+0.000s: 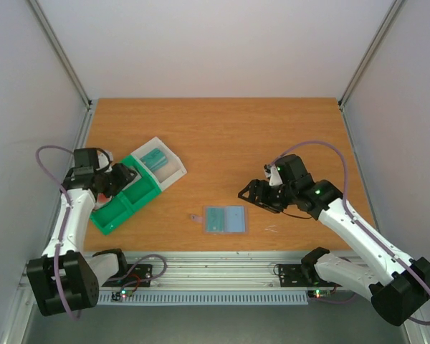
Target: Take the credit cards out of the card holder
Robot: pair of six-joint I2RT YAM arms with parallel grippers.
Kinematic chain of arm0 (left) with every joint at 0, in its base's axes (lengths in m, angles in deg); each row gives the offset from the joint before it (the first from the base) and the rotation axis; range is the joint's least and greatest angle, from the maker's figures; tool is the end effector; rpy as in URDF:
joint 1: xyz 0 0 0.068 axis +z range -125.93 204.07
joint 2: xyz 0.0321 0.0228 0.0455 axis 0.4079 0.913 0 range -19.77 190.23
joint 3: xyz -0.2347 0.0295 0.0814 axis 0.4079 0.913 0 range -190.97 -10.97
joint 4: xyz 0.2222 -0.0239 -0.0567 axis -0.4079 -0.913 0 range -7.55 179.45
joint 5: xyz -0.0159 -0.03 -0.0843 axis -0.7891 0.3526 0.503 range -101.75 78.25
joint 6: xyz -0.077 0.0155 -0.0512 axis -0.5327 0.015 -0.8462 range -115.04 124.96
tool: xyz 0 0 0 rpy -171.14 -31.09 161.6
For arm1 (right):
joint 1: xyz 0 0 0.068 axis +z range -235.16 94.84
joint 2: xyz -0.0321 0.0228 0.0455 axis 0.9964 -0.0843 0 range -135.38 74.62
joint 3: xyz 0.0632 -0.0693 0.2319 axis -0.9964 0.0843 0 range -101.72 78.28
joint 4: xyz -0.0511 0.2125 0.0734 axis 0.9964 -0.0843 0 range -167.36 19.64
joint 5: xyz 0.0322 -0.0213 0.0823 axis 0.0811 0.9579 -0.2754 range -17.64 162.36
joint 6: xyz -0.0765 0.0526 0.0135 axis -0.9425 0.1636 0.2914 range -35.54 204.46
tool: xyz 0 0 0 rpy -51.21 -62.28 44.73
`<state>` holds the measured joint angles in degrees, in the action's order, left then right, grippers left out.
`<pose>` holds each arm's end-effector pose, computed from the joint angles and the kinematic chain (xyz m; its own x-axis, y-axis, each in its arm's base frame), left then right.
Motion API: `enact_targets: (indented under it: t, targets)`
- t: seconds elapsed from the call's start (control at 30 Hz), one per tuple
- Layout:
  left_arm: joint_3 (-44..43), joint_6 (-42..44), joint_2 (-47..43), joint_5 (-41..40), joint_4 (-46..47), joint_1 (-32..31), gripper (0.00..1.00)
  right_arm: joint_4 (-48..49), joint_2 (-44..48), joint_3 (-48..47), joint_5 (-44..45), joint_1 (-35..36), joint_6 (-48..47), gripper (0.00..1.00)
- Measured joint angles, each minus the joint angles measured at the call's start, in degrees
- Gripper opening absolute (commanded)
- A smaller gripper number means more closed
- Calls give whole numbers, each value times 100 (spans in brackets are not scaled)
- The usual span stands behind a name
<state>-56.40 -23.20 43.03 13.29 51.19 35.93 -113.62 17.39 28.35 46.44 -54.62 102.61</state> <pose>0.2178 0.0092 0.1971 -0.7348 -0.5912 -0.3327 -0.3393 0.7449 -0.5745 0.1559 0.1350 0.2324 -0.8489 -0.1756 -0.4985 -0.4543 0.7244 0.5185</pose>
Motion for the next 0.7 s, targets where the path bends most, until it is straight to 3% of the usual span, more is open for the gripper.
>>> enact_targets:
  t: [0.2, 0.7]
  targets:
    - [2, 76, -190, 446, -181, -608, 48, 426, -146, 337, -98, 50, 70, 49]
    - [588, -612, -332, 846, 426, -2247, 47, 1458, -1770, 608, 138, 844, 186, 39]
